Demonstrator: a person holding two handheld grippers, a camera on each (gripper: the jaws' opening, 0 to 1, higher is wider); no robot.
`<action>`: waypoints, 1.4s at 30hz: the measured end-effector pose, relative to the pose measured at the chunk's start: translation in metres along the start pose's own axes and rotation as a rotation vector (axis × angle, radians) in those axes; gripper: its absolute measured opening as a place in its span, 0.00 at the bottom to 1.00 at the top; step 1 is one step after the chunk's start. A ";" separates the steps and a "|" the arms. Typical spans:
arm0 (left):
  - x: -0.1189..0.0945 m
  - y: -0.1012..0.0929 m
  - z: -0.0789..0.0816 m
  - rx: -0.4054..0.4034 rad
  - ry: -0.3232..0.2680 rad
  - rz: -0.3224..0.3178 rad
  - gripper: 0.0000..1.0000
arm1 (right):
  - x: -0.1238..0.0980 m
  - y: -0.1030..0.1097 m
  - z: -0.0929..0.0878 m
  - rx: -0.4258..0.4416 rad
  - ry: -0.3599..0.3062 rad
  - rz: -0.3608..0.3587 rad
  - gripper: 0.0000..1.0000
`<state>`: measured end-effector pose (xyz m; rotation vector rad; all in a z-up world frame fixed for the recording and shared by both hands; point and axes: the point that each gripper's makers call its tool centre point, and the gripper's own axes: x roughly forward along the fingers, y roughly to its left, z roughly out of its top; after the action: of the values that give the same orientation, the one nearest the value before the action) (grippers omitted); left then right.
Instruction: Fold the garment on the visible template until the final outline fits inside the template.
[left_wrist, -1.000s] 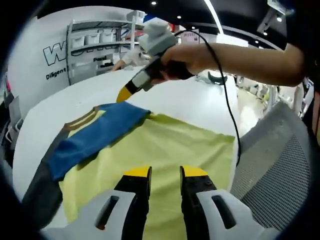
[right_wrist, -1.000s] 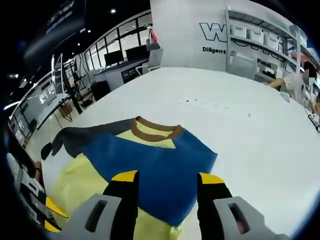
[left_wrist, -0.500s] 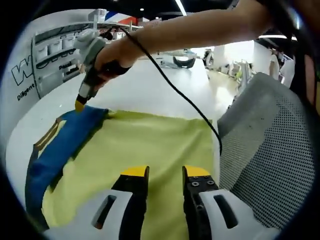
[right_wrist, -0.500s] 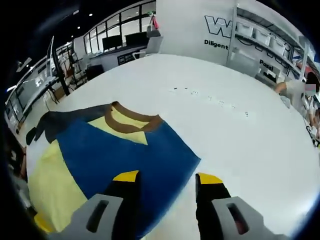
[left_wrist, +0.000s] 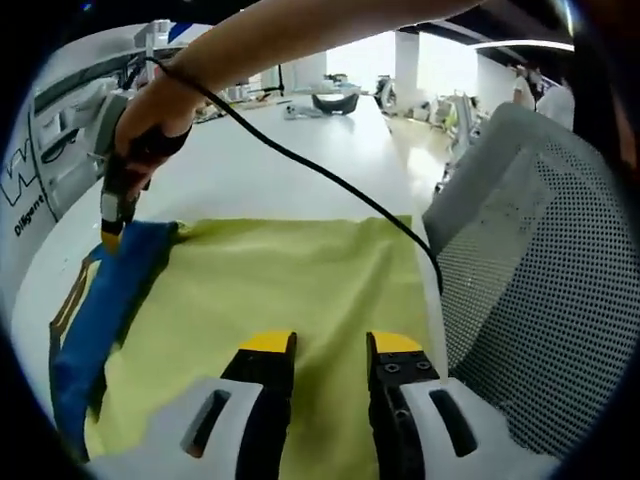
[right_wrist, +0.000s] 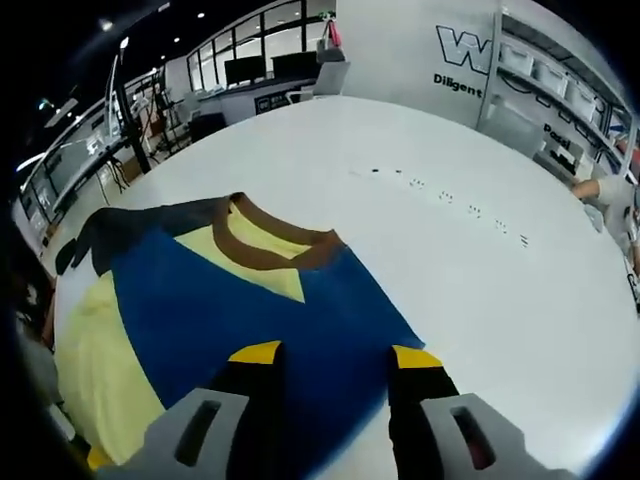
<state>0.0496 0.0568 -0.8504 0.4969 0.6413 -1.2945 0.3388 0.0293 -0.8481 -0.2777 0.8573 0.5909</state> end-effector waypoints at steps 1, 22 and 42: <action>0.001 -0.002 0.002 -0.079 -0.022 -0.007 0.32 | 0.001 0.003 -0.002 -0.005 0.009 0.010 0.38; 0.010 -0.004 0.006 0.020 -0.089 -0.011 0.00 | 0.003 0.012 -0.004 -0.040 0.017 -0.021 0.15; 0.022 -0.009 0.017 0.045 -0.108 -0.043 0.00 | 0.000 0.000 -0.009 -0.099 -0.017 -0.038 0.00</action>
<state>0.0471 0.0276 -0.8530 0.4489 0.5361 -1.3699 0.3332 0.0258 -0.8538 -0.3780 0.8064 0.6007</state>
